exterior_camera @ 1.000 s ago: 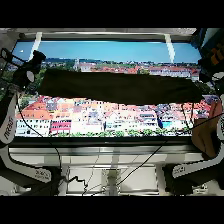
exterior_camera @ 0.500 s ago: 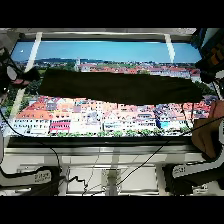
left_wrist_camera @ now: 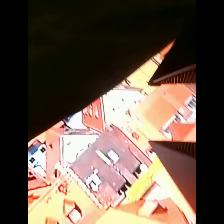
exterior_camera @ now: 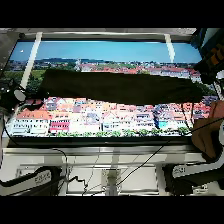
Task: Fold the clothes and pants, and hang the long-sleeved shirts on hangers.
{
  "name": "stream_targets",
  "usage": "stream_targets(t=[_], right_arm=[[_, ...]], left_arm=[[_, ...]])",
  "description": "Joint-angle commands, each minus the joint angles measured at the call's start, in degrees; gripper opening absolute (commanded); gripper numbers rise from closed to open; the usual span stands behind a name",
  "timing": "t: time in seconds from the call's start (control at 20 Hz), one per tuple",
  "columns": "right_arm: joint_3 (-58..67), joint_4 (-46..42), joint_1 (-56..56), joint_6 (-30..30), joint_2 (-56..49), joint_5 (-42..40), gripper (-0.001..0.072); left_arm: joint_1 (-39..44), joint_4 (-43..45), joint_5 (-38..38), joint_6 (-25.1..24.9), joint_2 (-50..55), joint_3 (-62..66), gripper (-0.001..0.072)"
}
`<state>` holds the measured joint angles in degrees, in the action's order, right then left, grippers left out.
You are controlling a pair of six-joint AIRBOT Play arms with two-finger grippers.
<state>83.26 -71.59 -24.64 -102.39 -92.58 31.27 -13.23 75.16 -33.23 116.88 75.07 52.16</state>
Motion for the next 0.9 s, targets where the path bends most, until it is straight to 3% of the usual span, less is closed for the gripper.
stream_targets(t=[0.0, 0.05, 0.15, 0.35, 0.85], right_arm=[[0.07, -0.76, -0.02, 0.15, 0.02, 0.24, 0.0665], [0.07, -0.76, -0.02, 0.13, 0.02, 0.24, 0.0665], [0.07, -0.76, 0.00, 0.13, 0.02, 0.24, 0.0665], [0.07, -0.74, 0.00, 0.13, 0.02, 0.28, 0.0665], [0.07, -0.70, 0.00, 0.15, 1.22, 3.78, 0.0665]], left_arm=[[-0.50, -11.74, 14.75, 0.76, -0.28, -3.74, 0.0158], [-0.50, -10.86, 16.55, 0.76, -0.28, -3.74, 0.0233], [-0.57, -9.20, 19.71, 0.81, -0.07, -3.74, 0.0720], [-1.64, -9.27, 19.47, 0.81, 2.99, -3.69, 0.0706], [-1.46, -10.08, 27.69, 0.79, 16.20, 3.26, 0.0704]])
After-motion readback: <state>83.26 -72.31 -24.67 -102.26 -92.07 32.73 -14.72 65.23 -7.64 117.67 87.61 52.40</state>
